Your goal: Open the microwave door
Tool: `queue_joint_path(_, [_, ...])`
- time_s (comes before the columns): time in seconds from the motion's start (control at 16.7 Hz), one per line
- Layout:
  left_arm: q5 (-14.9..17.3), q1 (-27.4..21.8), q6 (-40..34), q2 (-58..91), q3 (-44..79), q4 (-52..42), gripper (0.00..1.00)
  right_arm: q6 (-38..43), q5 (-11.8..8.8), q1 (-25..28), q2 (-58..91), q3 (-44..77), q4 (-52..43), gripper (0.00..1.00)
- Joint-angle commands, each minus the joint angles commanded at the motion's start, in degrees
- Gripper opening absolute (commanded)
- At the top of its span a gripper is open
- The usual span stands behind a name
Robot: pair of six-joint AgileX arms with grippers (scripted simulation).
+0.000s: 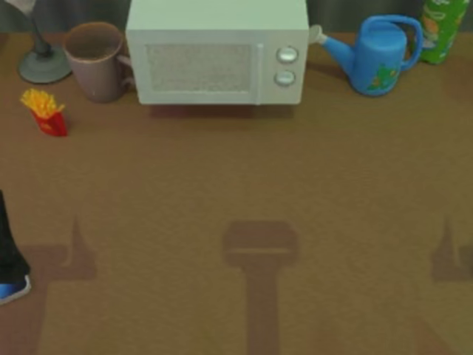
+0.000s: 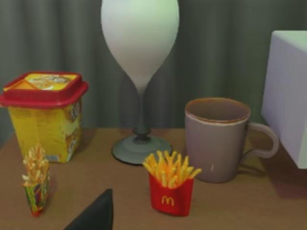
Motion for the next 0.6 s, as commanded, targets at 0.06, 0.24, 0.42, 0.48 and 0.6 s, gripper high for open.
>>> queue_joint_path(0.06, [0.0, 0.0, 0.0, 0.0, 0.0, 0.0, 1.0, 0.0, 0.0, 0.0, 0.0, 0.0, 0.0, 1.0])
queue_joint_path(0.24, [-0.9, -1.0, -0.3, 1.8, 1.5, -0.3, 1.0, 0.0, 0.0, 0.0, 0.0, 0.0, 0.0, 1.0])
queue_joint_path(0.42, [-4.3, -4.8, -1.7, 9.0, 7.4, -1.1, 1.0, 0.0, 0.0, 0.0, 0.0, 0.0, 0.0, 1.0])
queue_joint_path(0.48, [-5.8, -6.5, -2.5, 12.6, 10.2, -1.3, 1.0, 0.0, 0.0, 0.0, 0.0, 0.0, 0.0, 1.0])
queue_joint_path(0.6, [-9.3, -10.5, -4.3, 21.7, 16.9, -1.7, 1.0, 0.0, 0.0, 0.0, 0.0, 0.0, 0.0, 1.0])
